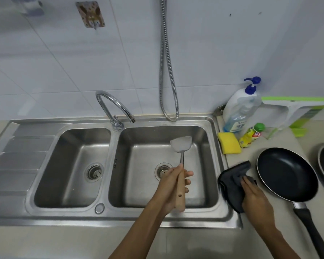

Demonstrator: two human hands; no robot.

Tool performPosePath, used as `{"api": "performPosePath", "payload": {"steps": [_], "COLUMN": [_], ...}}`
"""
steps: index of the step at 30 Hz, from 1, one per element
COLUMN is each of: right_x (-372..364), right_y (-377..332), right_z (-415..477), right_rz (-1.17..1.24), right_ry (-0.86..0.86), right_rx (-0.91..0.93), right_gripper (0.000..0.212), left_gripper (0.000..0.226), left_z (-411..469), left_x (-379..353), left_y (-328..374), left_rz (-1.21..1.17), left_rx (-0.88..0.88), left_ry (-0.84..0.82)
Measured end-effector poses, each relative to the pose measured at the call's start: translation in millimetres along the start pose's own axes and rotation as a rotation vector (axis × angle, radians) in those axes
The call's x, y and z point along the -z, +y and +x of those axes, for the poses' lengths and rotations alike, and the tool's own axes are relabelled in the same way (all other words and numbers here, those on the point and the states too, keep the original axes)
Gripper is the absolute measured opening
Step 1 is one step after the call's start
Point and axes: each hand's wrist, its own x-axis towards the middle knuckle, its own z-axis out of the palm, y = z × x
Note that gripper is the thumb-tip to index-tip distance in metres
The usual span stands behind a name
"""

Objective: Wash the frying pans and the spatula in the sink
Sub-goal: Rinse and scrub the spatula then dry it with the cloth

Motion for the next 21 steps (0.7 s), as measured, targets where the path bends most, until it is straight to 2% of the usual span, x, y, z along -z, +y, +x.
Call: {"api": "performPosePath", "payload": {"steps": [7, 10, 11, 12, 15, 16, 18, 21], "right_x": [33.7, 57.2, 70.6, 85.6, 127.5, 135.5, 139.9, 142.2], "right_y": [19.2, -11.1, -30.6, -52.6, -103.3, -113.9, -123.3, -125.4], "right_z": [-37.3, -30.6, -28.7, -26.8, -25.6, -29.3, -39.7, -58.0], "right_rz": [-0.124, -0.128, -0.032, 0.145, 0.810, 0.984, 1.151, 1.131], "right_ry": [0.006, 0.048, 0.027, -0.065, -0.683, -0.825, -0.951, -0.874], "right_rx": [0.033, 0.039, 0.036, 0.001, -0.132, -0.147, -0.133, -0.019], "right_gripper": [0.070, 0.062, 0.057, 0.053, 0.056, 0.059, 0.063, 0.063], "left_gripper": [0.028, 0.048, 0.058, 0.060, 0.053, 0.051, 0.050, 0.049], "left_z": [10.7, 16.6, 19.5, 22.6, 29.6, 28.1, 21.4, 4.0], "left_x": [-17.0, -26.3, -28.9, -30.5, -32.0, -32.8, -33.0, -38.4], "left_y": [-37.5, -45.8, -48.1, -50.2, -57.9, -60.2, -64.4, -70.6], "left_rz": [0.133, 0.225, 0.253, 0.286, 0.367, 0.389, 0.422, 0.464], "left_rx": [-0.017, -0.097, -0.112, -0.128, -0.196, -0.226, -0.283, -0.360], "left_ry": [0.124, 0.181, 0.197, 0.212, 0.264, 0.286, 0.316, 0.329]}}
